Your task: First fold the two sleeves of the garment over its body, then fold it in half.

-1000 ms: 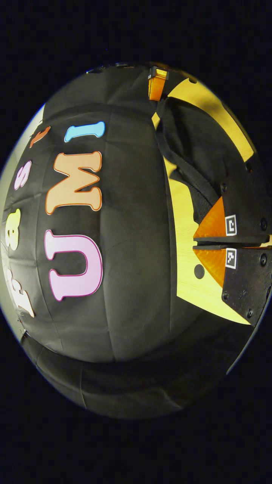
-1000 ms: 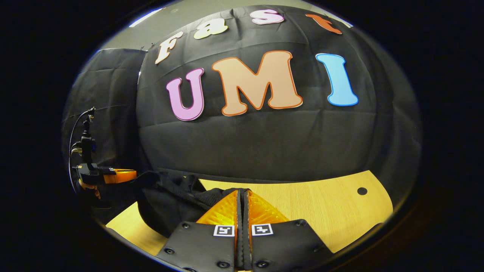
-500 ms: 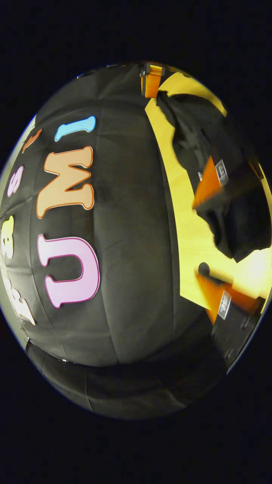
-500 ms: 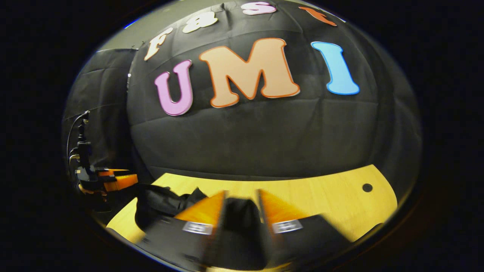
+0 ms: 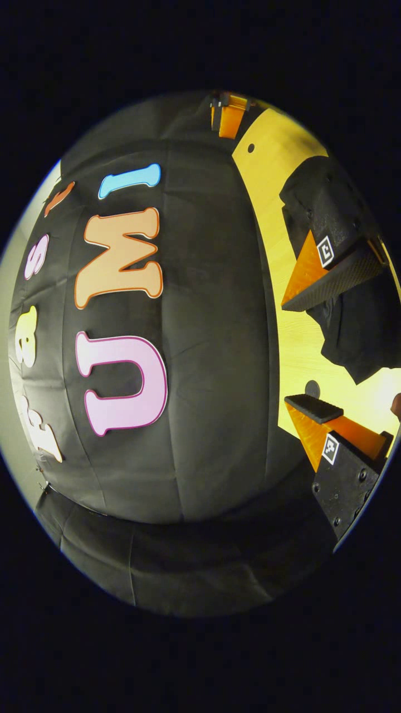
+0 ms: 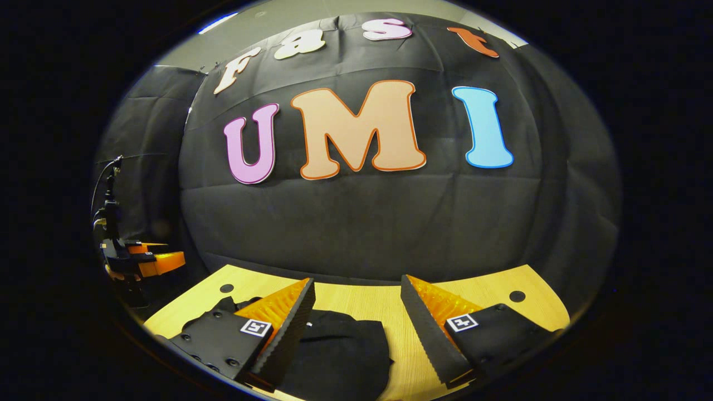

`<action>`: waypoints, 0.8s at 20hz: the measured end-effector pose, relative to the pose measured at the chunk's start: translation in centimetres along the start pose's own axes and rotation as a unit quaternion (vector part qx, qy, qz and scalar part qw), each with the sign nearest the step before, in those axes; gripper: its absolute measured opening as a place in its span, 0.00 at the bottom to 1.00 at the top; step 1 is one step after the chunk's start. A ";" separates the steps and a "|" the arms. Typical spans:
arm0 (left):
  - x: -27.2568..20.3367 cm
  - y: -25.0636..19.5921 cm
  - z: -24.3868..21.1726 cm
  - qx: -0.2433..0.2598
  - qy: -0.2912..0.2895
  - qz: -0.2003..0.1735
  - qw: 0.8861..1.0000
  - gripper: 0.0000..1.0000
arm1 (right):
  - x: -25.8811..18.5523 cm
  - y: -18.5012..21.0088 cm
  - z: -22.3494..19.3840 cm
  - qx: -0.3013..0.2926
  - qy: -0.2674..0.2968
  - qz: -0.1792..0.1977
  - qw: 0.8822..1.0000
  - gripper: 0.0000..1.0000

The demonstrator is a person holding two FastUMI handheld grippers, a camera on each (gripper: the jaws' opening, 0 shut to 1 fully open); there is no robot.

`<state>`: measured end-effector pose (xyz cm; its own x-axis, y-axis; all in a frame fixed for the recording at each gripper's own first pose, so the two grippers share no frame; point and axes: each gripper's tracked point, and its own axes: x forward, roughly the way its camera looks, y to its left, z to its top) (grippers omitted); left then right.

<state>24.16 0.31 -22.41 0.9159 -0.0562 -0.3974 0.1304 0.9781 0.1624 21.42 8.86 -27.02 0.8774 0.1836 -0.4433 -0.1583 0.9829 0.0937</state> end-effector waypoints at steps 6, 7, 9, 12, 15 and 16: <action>-8.2 2.0 5.1 -0.032 -0.074 0.018 0.997 0.92 | -9.2 1.6 4.0 -0.003 -0.080 -0.021 0.997 0.98; -10.3 2.5 6.3 -0.026 -0.097 0.018 0.995 0.92 | -11.5 2.1 4.9 -0.006 -0.102 -0.025 0.994 0.98; -14.7 3.0 7.3 -0.015 -0.122 0.008 0.992 0.92 | -16.5 3.3 6.5 -0.009 -0.142 -0.041 0.989 0.97; -20.9 3.6 7.8 -0.012 -0.145 -0.006 0.989 0.91 | -23.6 4.7 6.6 -0.006 -0.170 -0.060 0.984 0.94; -25.9 4.5 7.0 0.001 -0.151 0.002 0.989 0.98 | -29.0 6.1 5.8 -0.005 -0.179 -0.061 0.982 0.97; -27.4 4.6 6.9 0.002 -0.153 0.004 0.988 0.98 | -30.5 6.3 5.4 -0.008 -0.181 -0.061 0.982 0.96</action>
<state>2.29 4.98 -4.50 0.9888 -0.1077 -0.1036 0.1241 0.9781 0.1672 -3.85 9.40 -8.07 0.9933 0.0505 -0.1040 -0.0461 0.9979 0.0448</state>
